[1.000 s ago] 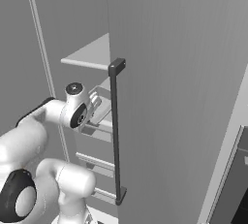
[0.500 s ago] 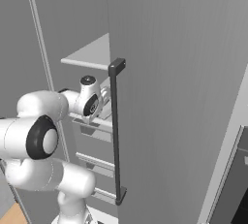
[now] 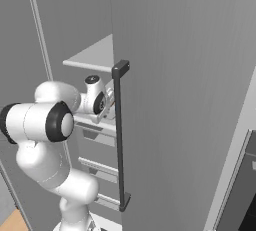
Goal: Take the meat container that has the chicken drumstick and place it on the second highest rack of the freezer. Then take the vegetable container that has the garlics and place it on the highest rack of the freezer.
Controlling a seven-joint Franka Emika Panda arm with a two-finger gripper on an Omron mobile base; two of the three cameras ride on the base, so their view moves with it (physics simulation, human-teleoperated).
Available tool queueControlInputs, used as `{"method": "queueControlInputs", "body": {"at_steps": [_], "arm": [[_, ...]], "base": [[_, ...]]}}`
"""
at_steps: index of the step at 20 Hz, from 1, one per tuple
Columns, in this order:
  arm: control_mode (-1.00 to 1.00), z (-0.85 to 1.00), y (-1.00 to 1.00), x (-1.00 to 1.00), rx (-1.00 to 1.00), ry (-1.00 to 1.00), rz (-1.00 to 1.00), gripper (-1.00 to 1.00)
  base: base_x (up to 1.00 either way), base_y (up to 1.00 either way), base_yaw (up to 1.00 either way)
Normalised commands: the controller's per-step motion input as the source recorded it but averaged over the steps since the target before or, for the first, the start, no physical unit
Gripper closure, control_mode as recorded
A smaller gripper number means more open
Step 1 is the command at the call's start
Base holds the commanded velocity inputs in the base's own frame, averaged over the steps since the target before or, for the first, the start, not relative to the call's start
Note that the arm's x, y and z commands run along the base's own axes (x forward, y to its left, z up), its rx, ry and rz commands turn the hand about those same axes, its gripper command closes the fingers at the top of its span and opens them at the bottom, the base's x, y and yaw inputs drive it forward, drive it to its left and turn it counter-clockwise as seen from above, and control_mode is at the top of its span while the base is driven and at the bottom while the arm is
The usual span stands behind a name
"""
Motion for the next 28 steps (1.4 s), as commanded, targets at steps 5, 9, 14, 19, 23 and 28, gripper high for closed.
{"method": "queueControlInputs", "body": {"at_steps": [5, 9, 14, 19, 23, 28], "arm": [[-1.00, -0.18, 0.00, 0.32, -0.02, 0.00, 0.00, -1.00], [-1.00, -0.38, 0.00, -0.02, -0.05, -0.07, 0.00, -1.00], [-1.00, -0.25, 0.00, -0.07, -0.02, -0.05, 0.00, -1.00], [-1.00, 0.00, 0.00, -0.22, 0.00, -0.06, 0.00, -1.00], [-1.00, 0.02, 0.00, -0.56, 0.00, -0.27, 0.00, -1.00], [-1.00, 0.22, 0.01, -0.74, 0.00, -0.42, 0.00, -1.00]], "base": [[0.00, 0.00, 0.00], [0.00, 0.00, 0.00], [0.00, 0.00, 0.00], [0.00, 0.00, 0.00], [0.00, 0.00, 0.00], [0.00, 0.00, 0.00]]}}
